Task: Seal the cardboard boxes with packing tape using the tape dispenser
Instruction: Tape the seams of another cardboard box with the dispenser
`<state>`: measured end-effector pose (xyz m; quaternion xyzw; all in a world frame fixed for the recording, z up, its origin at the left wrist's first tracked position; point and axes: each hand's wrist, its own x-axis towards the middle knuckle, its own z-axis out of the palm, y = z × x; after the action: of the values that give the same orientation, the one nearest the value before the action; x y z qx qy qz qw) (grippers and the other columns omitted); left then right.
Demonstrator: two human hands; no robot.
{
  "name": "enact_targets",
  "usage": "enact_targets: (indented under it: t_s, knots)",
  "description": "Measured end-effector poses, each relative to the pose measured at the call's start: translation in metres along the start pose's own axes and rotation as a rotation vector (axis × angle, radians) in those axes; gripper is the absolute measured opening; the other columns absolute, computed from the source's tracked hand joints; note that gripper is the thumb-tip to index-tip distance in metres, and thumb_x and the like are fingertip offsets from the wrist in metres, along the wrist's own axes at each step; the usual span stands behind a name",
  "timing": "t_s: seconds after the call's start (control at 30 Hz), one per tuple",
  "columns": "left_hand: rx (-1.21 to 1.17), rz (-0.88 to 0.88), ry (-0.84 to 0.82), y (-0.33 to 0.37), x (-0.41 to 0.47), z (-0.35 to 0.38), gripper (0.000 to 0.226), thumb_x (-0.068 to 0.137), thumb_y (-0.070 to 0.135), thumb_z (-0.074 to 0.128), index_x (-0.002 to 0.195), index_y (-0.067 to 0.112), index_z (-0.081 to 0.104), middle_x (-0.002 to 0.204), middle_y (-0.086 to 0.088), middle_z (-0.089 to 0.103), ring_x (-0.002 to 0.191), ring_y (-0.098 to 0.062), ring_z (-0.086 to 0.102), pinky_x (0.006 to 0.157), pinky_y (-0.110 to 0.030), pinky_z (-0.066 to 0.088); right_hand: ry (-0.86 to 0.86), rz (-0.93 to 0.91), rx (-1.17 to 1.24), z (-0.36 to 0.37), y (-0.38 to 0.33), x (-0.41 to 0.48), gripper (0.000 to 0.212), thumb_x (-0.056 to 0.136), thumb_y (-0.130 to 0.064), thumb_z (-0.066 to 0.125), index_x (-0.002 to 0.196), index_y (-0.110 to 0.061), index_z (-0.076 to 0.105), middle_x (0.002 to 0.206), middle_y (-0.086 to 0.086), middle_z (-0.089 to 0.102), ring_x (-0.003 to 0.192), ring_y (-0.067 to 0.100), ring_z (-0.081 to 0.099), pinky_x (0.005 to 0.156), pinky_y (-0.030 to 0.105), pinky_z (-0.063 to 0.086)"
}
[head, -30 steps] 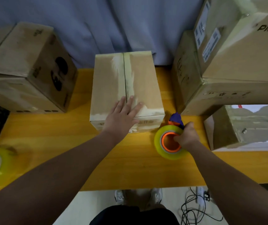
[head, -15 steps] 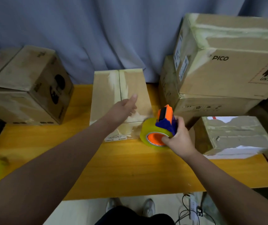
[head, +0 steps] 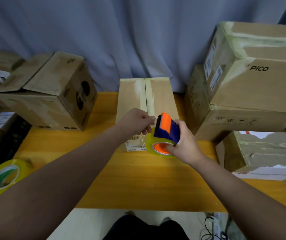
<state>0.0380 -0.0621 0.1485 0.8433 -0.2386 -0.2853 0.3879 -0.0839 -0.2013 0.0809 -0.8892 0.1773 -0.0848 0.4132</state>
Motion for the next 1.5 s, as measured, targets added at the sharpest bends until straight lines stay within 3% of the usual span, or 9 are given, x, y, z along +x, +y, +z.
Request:
enact_targets:
  t_s: [0.1, 0.2, 0.4, 0.53, 0.63, 0.8, 0.9, 1.1, 1.5]
  knots:
    - [0.041, 0.009, 0.011, -0.005, 0.001, -0.01, 0.02, 0.095, 0.021, 0.056, 0.083, 0.009, 0.066, 0.068, 0.001, 0.067, 0.054, -0.002, 0.06, 0.049, -0.013, 0.046, -0.047, -0.054, -0.022, 0.003, -0.005, 0.001, 0.105, 0.067, -0.016, 0.084, 0.146, -0.04, 0.017, 0.122, -0.008, 0.048, 0.11, 0.016, 0.053, 0.088, 0.029, 0.051]
    - [0.188, 0.016, 0.039, -0.008, 0.0, -0.021, 0.022, 0.095, 0.026, 0.057, 0.077, 0.014, 0.063, 0.074, 0.0, 0.066, 0.065, -0.009, 0.062, 0.053, -0.017, 0.048, -0.121, -0.129, -0.233, 0.006, -0.011, 0.002, 0.12, 0.075, -0.027, 0.079, 0.134, -0.065, -0.019, 0.123, -0.001, 0.048, 0.103, 0.017, 0.052, 0.086, 0.035, 0.052]
    - [0.127, 0.01, 0.067, -0.009, -0.004, -0.037, 0.025, 0.097, 0.021, 0.053, 0.078, 0.007, 0.06, 0.068, -0.002, 0.064, 0.057, -0.008, 0.058, 0.049, -0.013, 0.046, -0.115, -0.233, -0.429, 0.008, -0.029, 0.008, 0.111, 0.084, -0.044, 0.068, 0.124, -0.063, -0.034, 0.112, -0.002, 0.042, 0.093, 0.016, 0.047, 0.073, 0.023, 0.04]
    - [0.166, 0.036, 0.069, -0.027, -0.013, -0.042, 0.024, 0.097, 0.023, 0.053, 0.076, 0.012, 0.059, 0.071, -0.001, 0.064, 0.06, -0.01, 0.055, 0.059, -0.021, 0.045, -0.16, -0.268, -0.6, 0.004, -0.035, 0.008, 0.102, 0.085, -0.058, 0.058, 0.127, -0.056, -0.035, 0.119, 0.002, 0.047, 0.1, 0.017, 0.048, 0.084, 0.026, 0.041]
    - [0.06, 0.001, 0.108, -0.051, -0.018, -0.056, 0.021, 0.096, 0.021, 0.055, 0.076, 0.014, 0.059, 0.07, -0.002, 0.063, 0.06, -0.01, 0.055, 0.056, -0.02, 0.043, -0.212, -0.277, -0.733, -0.007, -0.033, 0.007, 0.098, 0.084, -0.068, 0.049, 0.128, -0.054, -0.037, 0.117, 0.003, 0.049, 0.099, 0.018, 0.05, 0.09, 0.032, 0.039]
    - [-0.027, -0.14, 0.207, -0.103, -0.019, -0.094, 0.024, 0.097, 0.022, 0.055, 0.08, 0.005, 0.061, 0.073, -0.008, 0.06, 0.065, -0.018, 0.053, 0.058, -0.026, 0.044, -0.315, -0.23, -1.033, -0.026, -0.033, 0.008, 0.092, 0.087, -0.066, 0.047, 0.132, -0.054, -0.033, 0.136, 0.002, 0.044, 0.117, 0.023, 0.048, 0.095, 0.037, 0.032]
    - [-0.049, -0.212, 0.228, -0.131, -0.019, -0.088, 0.029, 0.094, 0.03, 0.058, 0.083, 0.003, 0.06, 0.073, -0.009, 0.058, 0.065, -0.021, 0.051, 0.061, -0.034, 0.043, -0.321, -0.273, -1.186, -0.024, -0.061, 0.014, 0.088, 0.09, -0.058, 0.049, 0.143, -0.049, -0.021, 0.135, 0.005, 0.043, 0.117, 0.026, 0.048, 0.096, 0.039, 0.031]
    - [0.114, -0.247, 0.399, -0.147, -0.013, -0.074, 0.043, 0.084, 0.046, 0.066, 0.069, 0.013, 0.043, 0.064, -0.002, 0.046, 0.057, -0.017, 0.045, 0.049, -0.03, 0.033, -0.344, -0.32, -1.537, 0.004, -0.114, 0.035, 0.074, 0.098, -0.023, 0.047, 0.152, -0.038, -0.001, 0.129, 0.012, 0.046, 0.114, 0.034, 0.048, 0.096, 0.042, 0.031]
    - [0.032, -0.224, 0.463, -0.16, -0.01, -0.059, 0.037, 0.086, 0.044, 0.065, 0.078, 0.013, 0.046, 0.069, -0.002, 0.05, 0.062, -0.016, 0.047, 0.05, -0.031, 0.034, -0.495, -0.172, -1.717, 0.031, -0.133, 0.053, 0.076, 0.089, -0.028, 0.065, 0.15, -0.031, 0.019, 0.133, 0.014, 0.046, 0.123, 0.035, 0.044, 0.101, 0.045, 0.032]
